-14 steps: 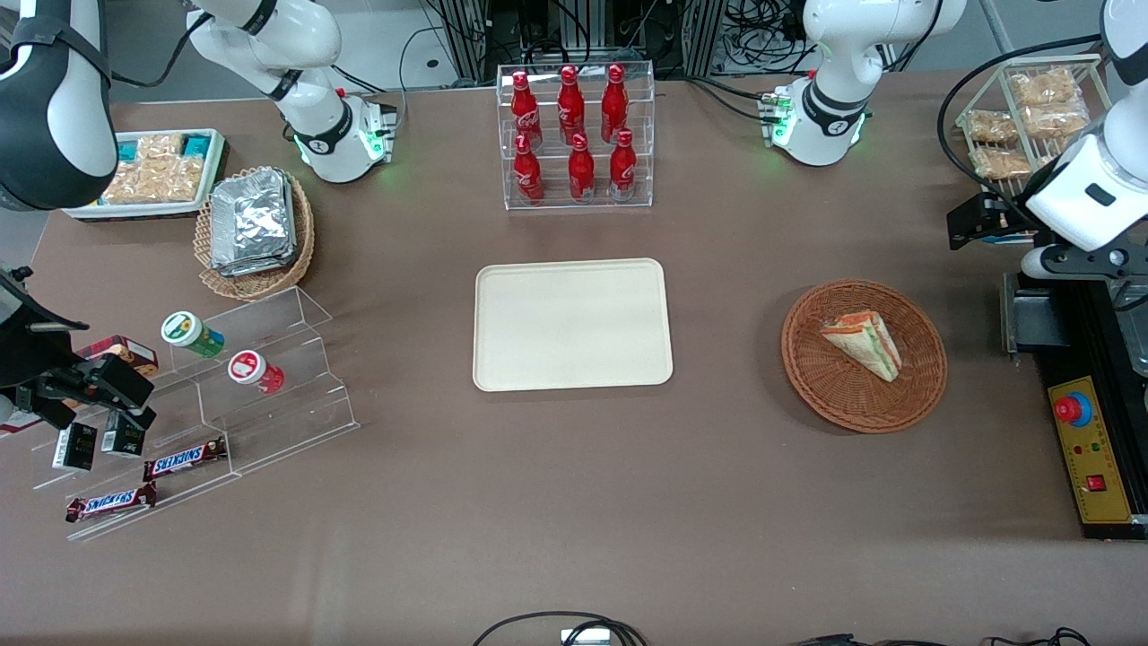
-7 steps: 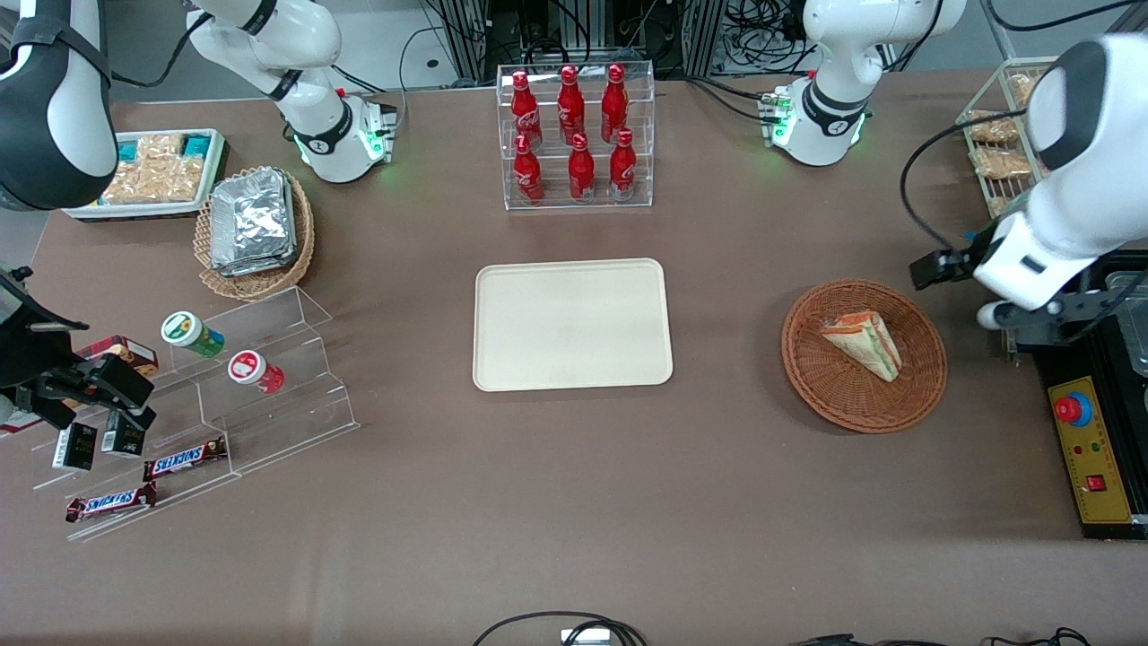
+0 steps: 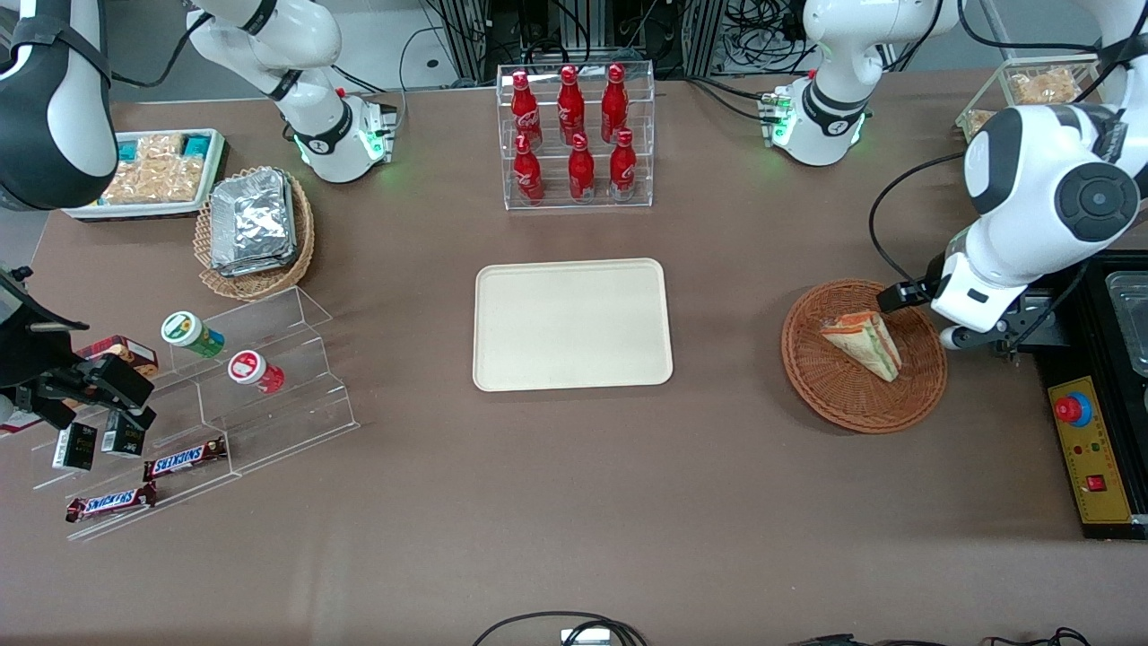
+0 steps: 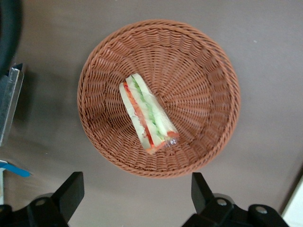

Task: Place sandwich from basket to tray
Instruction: 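Lower the open left gripper around the wrapped sandwich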

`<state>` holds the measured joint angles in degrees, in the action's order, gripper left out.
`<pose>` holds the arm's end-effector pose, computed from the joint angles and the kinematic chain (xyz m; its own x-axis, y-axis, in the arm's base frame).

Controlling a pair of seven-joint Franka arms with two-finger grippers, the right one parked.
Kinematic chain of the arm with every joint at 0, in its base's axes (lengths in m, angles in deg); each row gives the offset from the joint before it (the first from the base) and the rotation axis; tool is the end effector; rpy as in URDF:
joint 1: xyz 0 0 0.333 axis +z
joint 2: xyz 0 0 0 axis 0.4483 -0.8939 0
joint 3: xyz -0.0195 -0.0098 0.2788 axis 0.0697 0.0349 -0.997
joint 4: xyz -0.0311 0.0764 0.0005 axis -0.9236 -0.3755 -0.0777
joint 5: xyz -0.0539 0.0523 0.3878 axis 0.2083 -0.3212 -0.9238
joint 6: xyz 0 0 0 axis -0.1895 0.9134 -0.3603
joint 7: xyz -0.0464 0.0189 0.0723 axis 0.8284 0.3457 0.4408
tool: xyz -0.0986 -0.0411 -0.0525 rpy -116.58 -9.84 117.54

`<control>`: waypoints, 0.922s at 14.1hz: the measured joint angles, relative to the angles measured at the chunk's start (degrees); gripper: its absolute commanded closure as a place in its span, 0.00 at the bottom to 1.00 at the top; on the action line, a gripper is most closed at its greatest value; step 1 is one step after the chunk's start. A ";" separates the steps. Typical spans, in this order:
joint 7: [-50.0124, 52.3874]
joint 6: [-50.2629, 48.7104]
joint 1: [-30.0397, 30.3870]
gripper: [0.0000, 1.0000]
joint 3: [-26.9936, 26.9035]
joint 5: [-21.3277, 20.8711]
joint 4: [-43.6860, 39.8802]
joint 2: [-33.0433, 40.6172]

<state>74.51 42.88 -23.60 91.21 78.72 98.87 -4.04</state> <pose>0.5240 -0.0202 0.3556 0.9574 0.2628 -0.1195 0.2526 -0.9630 -0.0934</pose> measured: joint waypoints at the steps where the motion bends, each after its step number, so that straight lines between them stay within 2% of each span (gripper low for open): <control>1: 0.89 1.84 0.78 0.00 -0.07 0.00 1.41 0.01; 6: 10.76 7.56 1.76 0.00 -0.06 0.00 5.57 -0.56; 9: 16.69 14.24 1.72 0.00 0.07 0.00 8.87 -1.61; 13: 21.48 20.00 1.67 0.00 0.09 0.00 11.29 -4.49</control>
<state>95.99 62.88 -21.93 91.29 78.72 110.16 -8.53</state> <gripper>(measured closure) 0.000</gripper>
